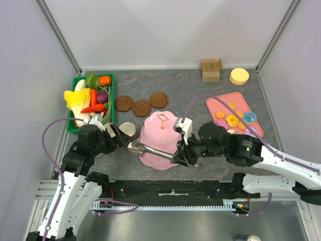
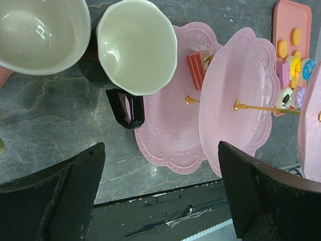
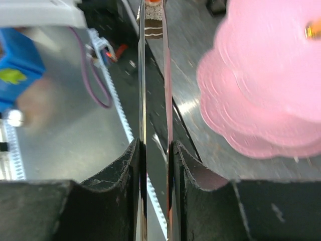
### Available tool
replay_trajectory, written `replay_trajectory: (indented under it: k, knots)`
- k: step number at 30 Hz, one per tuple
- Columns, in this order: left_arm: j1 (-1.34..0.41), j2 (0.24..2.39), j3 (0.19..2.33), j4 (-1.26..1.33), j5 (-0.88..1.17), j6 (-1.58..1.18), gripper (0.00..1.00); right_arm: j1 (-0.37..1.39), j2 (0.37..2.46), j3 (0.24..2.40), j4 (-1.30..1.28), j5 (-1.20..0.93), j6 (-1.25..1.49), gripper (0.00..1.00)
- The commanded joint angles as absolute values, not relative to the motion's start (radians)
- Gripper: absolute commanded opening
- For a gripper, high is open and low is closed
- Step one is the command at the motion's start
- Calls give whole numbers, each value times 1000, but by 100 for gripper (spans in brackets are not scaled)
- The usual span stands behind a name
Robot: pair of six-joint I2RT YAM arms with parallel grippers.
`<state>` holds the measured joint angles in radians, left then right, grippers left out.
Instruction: Serve the afternoon tea
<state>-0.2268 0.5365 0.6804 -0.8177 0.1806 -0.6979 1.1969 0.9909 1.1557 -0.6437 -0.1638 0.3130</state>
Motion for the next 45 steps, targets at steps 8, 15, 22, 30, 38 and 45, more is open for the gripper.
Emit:
replay_trajectory:
  k: [8, 15, 22, 30, 38, 45]
  knots:
    - [-229, 549, 695, -811, 150, -693, 99, 1331, 966, 899, -588, 121, 341, 23]
    - [-229, 555, 695, -810, 149, -695, 99, 1472, 1051, 870, -463, 455, 367, 22]
    - [-229, 554, 695, -811, 155, -696, 99, 1574, 1150, 847, -341, 601, 345, 24]
    - [-229, 552, 693, -810, 155, -696, 99, 1631, 1268, 864, -334, 742, 379, 24]
    - [-229, 552, 693, -810, 156, -696, 99, 1670, 1394, 885, -325, 888, 410, 26]
    - [-229, 555, 693, -811, 161, -695, 99, 1678, 1462, 905, -347, 1023, 485, 28]
